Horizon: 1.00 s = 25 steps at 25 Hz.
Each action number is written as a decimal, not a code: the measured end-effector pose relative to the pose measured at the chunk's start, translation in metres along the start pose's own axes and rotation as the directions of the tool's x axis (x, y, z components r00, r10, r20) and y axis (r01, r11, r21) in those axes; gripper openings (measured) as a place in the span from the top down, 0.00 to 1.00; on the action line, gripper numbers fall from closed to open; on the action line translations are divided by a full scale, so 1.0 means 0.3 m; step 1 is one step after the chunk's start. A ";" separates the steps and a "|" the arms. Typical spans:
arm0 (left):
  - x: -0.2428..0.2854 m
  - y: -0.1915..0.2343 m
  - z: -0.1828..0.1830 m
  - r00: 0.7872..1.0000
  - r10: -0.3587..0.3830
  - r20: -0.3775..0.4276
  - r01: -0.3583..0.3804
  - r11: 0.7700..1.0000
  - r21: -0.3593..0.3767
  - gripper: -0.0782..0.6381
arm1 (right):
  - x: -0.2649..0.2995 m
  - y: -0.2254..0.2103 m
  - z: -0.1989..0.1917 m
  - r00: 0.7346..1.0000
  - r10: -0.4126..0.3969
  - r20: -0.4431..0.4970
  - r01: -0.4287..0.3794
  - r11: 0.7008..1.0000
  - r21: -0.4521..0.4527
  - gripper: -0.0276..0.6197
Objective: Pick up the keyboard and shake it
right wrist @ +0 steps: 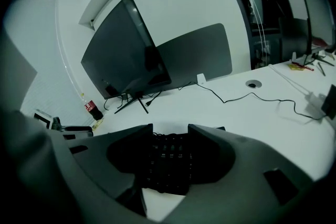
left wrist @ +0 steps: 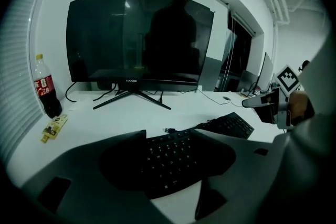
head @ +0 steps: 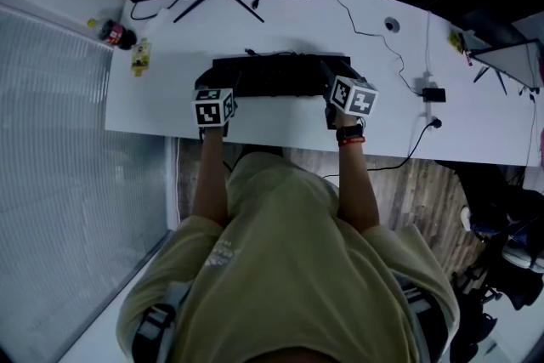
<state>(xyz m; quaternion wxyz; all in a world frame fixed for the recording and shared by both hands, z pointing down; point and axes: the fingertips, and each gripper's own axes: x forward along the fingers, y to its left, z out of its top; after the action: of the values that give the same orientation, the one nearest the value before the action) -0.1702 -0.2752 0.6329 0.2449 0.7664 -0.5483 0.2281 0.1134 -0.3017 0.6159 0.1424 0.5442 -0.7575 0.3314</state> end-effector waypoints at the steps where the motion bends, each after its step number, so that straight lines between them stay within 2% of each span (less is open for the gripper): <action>1: 0.011 0.012 -0.007 1.000 0.002 -0.011 -0.002 1.000 -0.002 0.51 | 0.008 -0.016 -0.006 1.000 -0.012 -0.009 0.012 1.000 -0.005 0.63; 10: 0.093 0.090 -0.077 0.994 -0.017 -0.108 0.011 0.999 -0.052 0.45 | 0.055 -0.121 -0.033 0.993 -0.074 -0.088 0.066 0.994 -0.090 0.55; 17: 0.148 0.161 -0.093 0.987 0.008 -0.163 -0.025 0.995 -0.101 0.45 | 0.068 -0.241 -0.026 0.984 -0.138 -0.113 0.125 0.986 -0.114 0.54; 22: 0.188 0.175 -0.082 0.983 -0.033 -0.179 0.009 0.991 -0.134 0.45 | 0.092 -0.289 -0.018 0.988 -0.126 -0.090 0.114 0.985 -0.126 0.54; 25: 0.210 0.188 -0.086 0.976 -0.029 -0.217 -0.002 0.990 -0.143 0.45 | 0.112 -0.299 -0.020 0.987 -0.115 -0.108 0.103 0.989 -0.108 0.53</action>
<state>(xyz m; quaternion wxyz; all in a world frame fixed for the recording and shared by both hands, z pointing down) -0.2074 -0.3206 0.6989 0.3592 0.7211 -0.5276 0.2695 0.1826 -0.3392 0.6707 0.2310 0.5570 -0.7331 0.3146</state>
